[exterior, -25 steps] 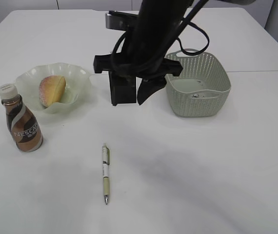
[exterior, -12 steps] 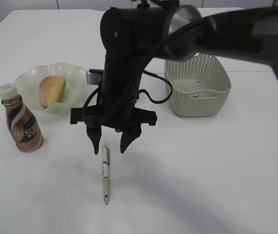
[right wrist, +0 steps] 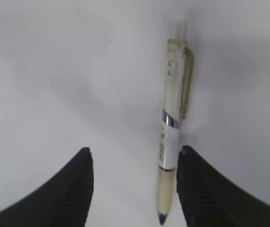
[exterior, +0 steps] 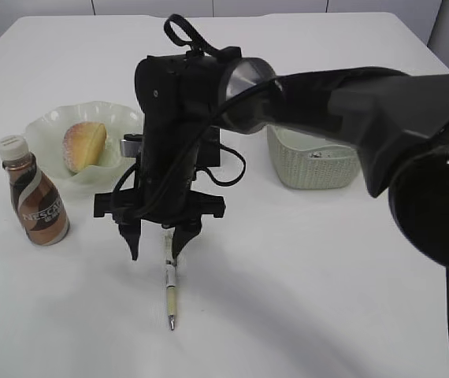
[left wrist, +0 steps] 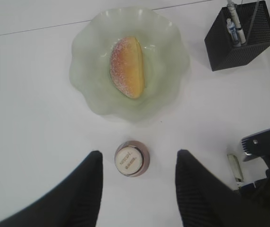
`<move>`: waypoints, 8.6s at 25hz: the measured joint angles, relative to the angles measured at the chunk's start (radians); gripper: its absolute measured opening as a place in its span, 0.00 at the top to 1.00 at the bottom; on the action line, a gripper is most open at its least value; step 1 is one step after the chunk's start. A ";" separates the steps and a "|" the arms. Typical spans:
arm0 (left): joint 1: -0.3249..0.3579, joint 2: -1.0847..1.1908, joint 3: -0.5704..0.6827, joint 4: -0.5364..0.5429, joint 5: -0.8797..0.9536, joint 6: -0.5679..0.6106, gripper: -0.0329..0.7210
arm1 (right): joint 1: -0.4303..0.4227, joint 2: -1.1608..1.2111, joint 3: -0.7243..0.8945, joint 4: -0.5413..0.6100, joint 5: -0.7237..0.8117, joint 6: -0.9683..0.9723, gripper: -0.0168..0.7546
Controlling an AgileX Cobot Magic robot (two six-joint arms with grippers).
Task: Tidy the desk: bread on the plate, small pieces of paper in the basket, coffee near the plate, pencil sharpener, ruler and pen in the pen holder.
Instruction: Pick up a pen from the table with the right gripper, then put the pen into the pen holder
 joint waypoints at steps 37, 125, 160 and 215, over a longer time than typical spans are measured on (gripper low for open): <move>0.000 0.000 0.000 0.000 0.000 0.000 0.47 | 0.000 0.108 -0.078 -0.084 0.000 0.000 0.44; 0.000 0.000 0.000 -0.040 0.000 0.000 0.47 | 0.000 -0.907 1.334 -0.255 -1.553 -0.435 0.88; 0.000 0.052 0.000 -0.004 0.000 0.000 0.47 | -0.190 -0.205 0.505 0.017 -1.752 -0.711 0.88; 0.000 0.052 0.000 0.049 0.000 0.000 0.48 | -0.244 -0.073 0.332 0.014 -1.466 -0.643 0.48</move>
